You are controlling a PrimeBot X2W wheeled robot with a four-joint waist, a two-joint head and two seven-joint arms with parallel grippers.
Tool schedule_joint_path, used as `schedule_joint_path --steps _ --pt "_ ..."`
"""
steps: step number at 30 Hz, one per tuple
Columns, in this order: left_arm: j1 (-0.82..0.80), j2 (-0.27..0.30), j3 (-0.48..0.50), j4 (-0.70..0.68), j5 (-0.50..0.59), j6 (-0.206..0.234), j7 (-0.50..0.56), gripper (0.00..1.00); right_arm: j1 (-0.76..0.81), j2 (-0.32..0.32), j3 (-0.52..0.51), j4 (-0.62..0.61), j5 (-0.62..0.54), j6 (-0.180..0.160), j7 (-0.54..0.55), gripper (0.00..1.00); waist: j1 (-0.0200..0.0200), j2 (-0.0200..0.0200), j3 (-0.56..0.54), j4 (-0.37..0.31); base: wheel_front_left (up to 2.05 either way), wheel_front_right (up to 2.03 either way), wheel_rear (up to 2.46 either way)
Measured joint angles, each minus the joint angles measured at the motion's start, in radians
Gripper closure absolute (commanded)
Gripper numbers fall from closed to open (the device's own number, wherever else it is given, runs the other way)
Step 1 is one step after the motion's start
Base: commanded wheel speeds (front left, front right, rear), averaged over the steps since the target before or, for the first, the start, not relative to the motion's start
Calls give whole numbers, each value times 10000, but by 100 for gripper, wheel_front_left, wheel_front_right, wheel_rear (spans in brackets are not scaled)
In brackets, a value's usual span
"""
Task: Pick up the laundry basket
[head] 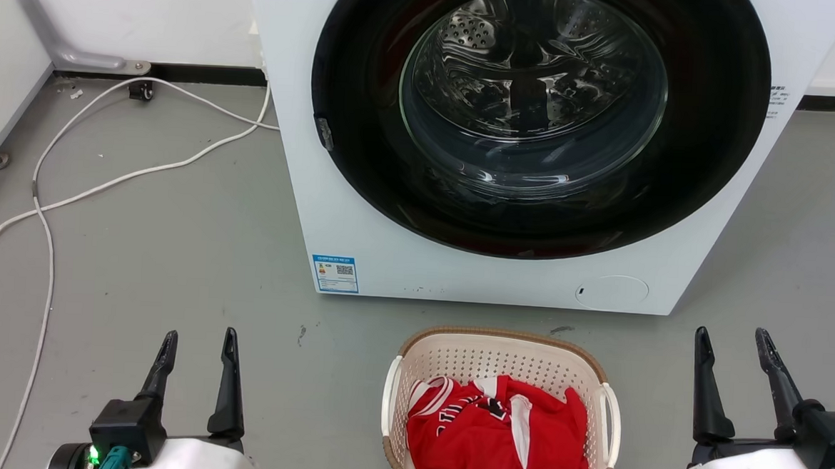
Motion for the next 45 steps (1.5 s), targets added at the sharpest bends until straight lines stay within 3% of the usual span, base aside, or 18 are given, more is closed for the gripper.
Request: schedule_joint_path --steps 17,45 --pt "137 -94 140 33 1254 -148 -276 0 105 -2 -21 -54 -989 0 -309 0 0 0 31 -9 0 0 0" --pt "-198 -130 -167 577 993 -282 -305 0 71 -4 -263 146 -863 0 -311 0 0 0 253 68 0 0 0"
